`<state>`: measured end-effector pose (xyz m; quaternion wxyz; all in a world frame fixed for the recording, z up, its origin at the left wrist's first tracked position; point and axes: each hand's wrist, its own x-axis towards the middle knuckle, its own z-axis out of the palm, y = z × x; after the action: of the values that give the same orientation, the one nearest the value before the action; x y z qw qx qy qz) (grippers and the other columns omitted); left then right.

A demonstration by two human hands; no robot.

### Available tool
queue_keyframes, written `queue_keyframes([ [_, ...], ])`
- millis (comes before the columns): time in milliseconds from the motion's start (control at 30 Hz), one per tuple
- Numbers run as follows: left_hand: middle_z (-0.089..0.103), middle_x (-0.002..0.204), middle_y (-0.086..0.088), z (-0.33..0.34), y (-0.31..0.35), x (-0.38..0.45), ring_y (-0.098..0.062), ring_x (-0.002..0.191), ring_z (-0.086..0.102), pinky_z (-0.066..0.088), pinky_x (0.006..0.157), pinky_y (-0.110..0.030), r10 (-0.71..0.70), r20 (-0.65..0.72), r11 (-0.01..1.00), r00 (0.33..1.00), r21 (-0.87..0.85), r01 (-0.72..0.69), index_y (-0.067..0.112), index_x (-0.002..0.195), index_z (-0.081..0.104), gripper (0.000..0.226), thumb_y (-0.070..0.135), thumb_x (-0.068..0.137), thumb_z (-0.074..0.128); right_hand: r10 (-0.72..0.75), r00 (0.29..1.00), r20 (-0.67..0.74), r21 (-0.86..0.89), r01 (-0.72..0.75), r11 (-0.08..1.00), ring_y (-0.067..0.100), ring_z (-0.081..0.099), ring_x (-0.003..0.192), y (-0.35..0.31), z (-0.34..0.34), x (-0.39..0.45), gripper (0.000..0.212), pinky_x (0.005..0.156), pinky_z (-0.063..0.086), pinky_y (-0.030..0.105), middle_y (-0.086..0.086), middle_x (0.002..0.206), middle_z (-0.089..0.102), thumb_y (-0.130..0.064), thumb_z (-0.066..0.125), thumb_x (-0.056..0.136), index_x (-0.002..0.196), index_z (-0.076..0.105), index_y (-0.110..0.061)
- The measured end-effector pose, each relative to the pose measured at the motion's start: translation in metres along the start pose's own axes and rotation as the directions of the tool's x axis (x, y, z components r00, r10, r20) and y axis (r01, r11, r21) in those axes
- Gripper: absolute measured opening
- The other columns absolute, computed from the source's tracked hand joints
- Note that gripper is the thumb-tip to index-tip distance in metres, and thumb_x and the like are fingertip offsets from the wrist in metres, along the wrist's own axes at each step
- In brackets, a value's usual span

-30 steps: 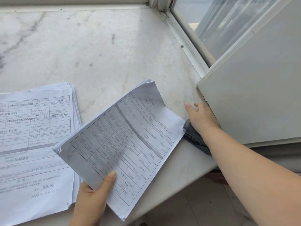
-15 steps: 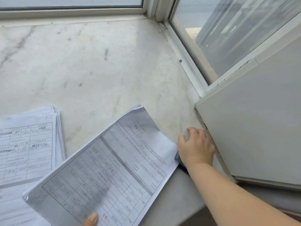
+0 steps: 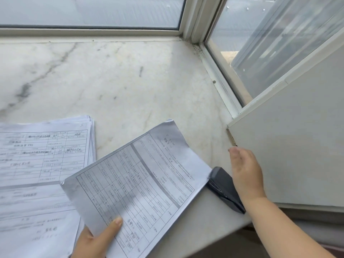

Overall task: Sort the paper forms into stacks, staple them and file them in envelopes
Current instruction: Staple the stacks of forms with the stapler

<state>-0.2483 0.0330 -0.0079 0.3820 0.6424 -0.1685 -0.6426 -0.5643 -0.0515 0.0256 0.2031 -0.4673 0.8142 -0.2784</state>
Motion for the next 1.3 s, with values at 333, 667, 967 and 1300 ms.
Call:
queue_keyframes([
  [333,0.072,0.109,-0.007,0.030,0.002,0.010,-0.027,0.103,0.068,0.056,0.084,-0.040,0.100,0.030,0.962,0.995,-0.259,-0.089,0.016,0.116,0.062,0.039,0.005,0.079,0.065,0.411,0.436,0.801,0.273,-0.876,0.397,0.028,0.071,0.098,-0.018,0.024,-0.101,0.059,0.074,0.055,0.036,0.017,0.106,0.073,-0.063,0.054,0.078,0.114,0.060,-0.016],
  [667,0.071,0.111,-0.011,0.054,-0.003,0.031,-0.029,0.106,0.067,0.050,0.094,-0.045,0.017,0.150,0.961,0.989,-0.274,0.025,0.009,0.114,0.063,0.038,0.004,0.077,0.062,0.439,0.486,0.756,0.461,-0.871,0.170,0.022,0.072,0.078,-0.038,0.086,-0.103,0.018,0.065,0.060,0.034,0.013,0.097,0.075,-0.008,0.052,0.098,0.113,0.062,-0.007],
  [967,0.072,0.108,-0.005,0.051,-0.030,0.021,-0.022,0.101,0.068,0.056,0.084,-0.045,0.003,0.002,0.999,1.000,0.047,-0.004,0.015,0.116,0.055,0.019,0.009,0.098,0.051,0.413,0.596,0.688,0.563,-0.798,0.214,0.022,0.071,0.098,-0.041,0.097,-0.115,0.023,0.088,0.056,0.042,0.006,0.105,0.075,-0.009,0.042,0.103,0.115,0.060,-0.016],
  [1300,0.062,0.058,0.001,0.026,0.029,-0.007,-0.014,0.051,0.058,0.048,0.055,-0.031,0.171,0.082,0.636,0.982,0.752,-0.173,0.015,0.070,0.060,0.031,0.036,0.093,0.056,0.543,0.710,0.448,0.597,-0.690,0.410,0.021,0.071,0.094,-0.034,0.108,-0.114,0.016,0.088,0.057,0.045,0.002,0.102,0.074,-0.013,0.048,0.101,0.103,0.062,-0.021],
])
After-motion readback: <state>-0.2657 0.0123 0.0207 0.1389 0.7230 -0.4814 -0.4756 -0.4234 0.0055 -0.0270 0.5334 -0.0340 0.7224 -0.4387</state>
